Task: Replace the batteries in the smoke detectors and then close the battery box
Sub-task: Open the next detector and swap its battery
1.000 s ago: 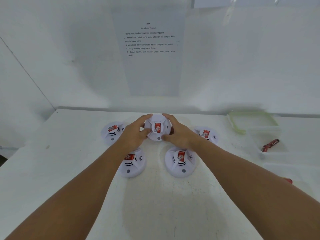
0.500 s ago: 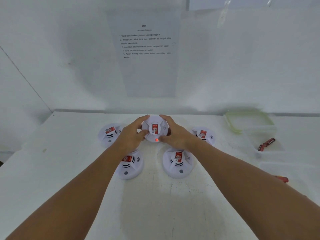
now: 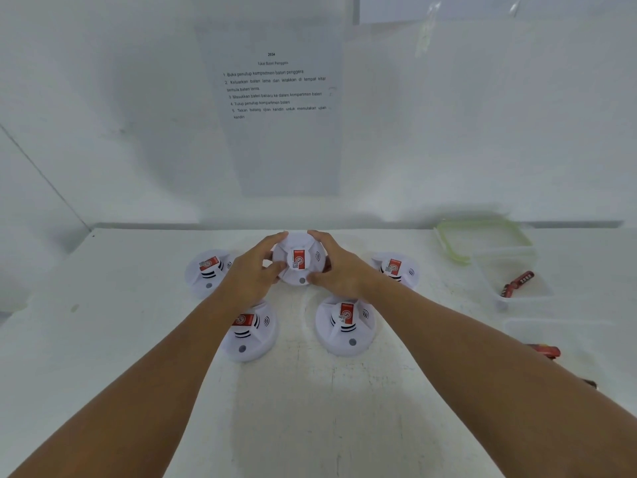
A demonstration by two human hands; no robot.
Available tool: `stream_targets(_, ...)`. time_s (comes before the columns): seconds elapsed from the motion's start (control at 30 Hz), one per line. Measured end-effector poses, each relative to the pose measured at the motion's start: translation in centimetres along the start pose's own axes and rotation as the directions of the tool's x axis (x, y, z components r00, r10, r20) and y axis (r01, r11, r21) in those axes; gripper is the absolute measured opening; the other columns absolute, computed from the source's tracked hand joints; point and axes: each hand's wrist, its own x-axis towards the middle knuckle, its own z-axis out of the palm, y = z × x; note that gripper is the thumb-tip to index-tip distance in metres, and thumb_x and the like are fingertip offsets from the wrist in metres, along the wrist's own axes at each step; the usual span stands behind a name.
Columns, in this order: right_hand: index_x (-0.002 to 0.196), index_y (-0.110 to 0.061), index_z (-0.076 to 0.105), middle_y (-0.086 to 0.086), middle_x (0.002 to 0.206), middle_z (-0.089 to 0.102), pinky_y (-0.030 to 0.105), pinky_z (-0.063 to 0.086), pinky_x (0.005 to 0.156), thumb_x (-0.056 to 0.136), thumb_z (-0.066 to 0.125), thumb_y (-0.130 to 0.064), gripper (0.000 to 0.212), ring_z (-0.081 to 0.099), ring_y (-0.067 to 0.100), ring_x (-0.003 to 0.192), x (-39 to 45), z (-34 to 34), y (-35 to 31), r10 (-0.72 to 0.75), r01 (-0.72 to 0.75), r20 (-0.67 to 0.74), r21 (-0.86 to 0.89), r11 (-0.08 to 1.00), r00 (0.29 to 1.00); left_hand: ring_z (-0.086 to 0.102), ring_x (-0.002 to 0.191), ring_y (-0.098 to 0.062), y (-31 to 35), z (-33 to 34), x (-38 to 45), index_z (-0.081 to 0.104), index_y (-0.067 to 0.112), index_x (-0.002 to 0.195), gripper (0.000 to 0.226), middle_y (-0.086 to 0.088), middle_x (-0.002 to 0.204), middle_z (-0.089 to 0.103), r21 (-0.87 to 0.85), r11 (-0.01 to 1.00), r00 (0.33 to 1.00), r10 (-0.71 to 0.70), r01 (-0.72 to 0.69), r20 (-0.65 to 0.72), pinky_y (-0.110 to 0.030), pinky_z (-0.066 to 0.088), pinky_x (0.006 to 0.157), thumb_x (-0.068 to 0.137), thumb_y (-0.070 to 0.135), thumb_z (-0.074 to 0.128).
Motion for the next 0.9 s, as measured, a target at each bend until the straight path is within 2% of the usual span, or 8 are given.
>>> stream_targets(0.3,0.159,-0.034,0.015,0.005,0.135,0.059,0.025,0.045,0.086,0.095,0.071,-0.022,0.086,0.060,0.021,0.107,-0.10,-0.15,-0.12,-0.012,0.012,0.016,0.000,1.000,1.000,0.072,0.102,-0.024,0.29,0.10,0.01,0.044,0.036,0.152,0.056,-0.004,0.123,0.060,0.007,1.000,1.000,-0.014,0.014,-0.004,-0.047,0.058,0.100,0.102,0.021,0.063)
stream_targets(0.47,0.159,-0.036,0.017,-0.001,0.117,0.061,0.017,0.046,0.074,0.094,0.072,-0.021,0.087,0.063,0.020,0.101,-0.03,-0.12,-0.07,0.002,-0.002,0.009,0.013,1.000,1.000,0.073,0.099,-0.022,0.24,0.08,-0.07,0.044,0.039,0.151,0.056,-0.003,0.122,0.062,0.007,1.000,1.000,-0.016,0.016,-0.007,-0.047,0.057,0.100,0.102,0.020,0.062)
stream_targets(0.6,0.159,-0.037,0.017,0.000,0.121,0.062,0.024,0.047,0.082,0.093,0.072,-0.021,0.088,0.063,0.021,0.104,0.08,-0.02,0.01,0.008,-0.009,0.009,0.024,1.000,1.000,0.073,0.100,-0.023,0.18,0.07,-0.06,0.043,0.039,0.151,0.056,-0.001,0.123,0.062,0.021,1.000,1.000,-0.017,0.017,0.000,-0.048,0.057,0.101,0.102,0.021,0.062)
stream_targets(0.73,0.159,-0.035,0.016,-0.002,0.120,0.059,0.019,0.045,0.075,0.094,0.072,-0.020,0.087,0.061,0.020,0.104,0.03,-0.09,-0.13,0.007,-0.007,0.016,0.010,1.000,1.000,0.072,0.101,-0.023,0.17,0.08,0.02,0.043,0.039,0.151,0.056,-0.002,0.123,0.062,0.022,1.000,1.000,-0.013,0.013,0.001,-0.048,0.057,0.100,0.102,0.021,0.062)
stream_targets(0.9,0.159,-0.036,0.016,-0.001,0.121,0.060,0.018,0.045,0.075,0.094,0.072,-0.021,0.087,0.061,0.021,0.105,0.05,-0.14,-0.15,0.009,-0.009,0.016,0.004,1.000,1.000,0.071,0.105,-0.026,0.22,0.12,0.06,0.042,0.037,0.153,0.057,-0.003,0.124,0.061,0.028,0.999,1.000,-0.018,0.018,0.003,-0.048,0.057,0.100,0.102,0.021,0.062)
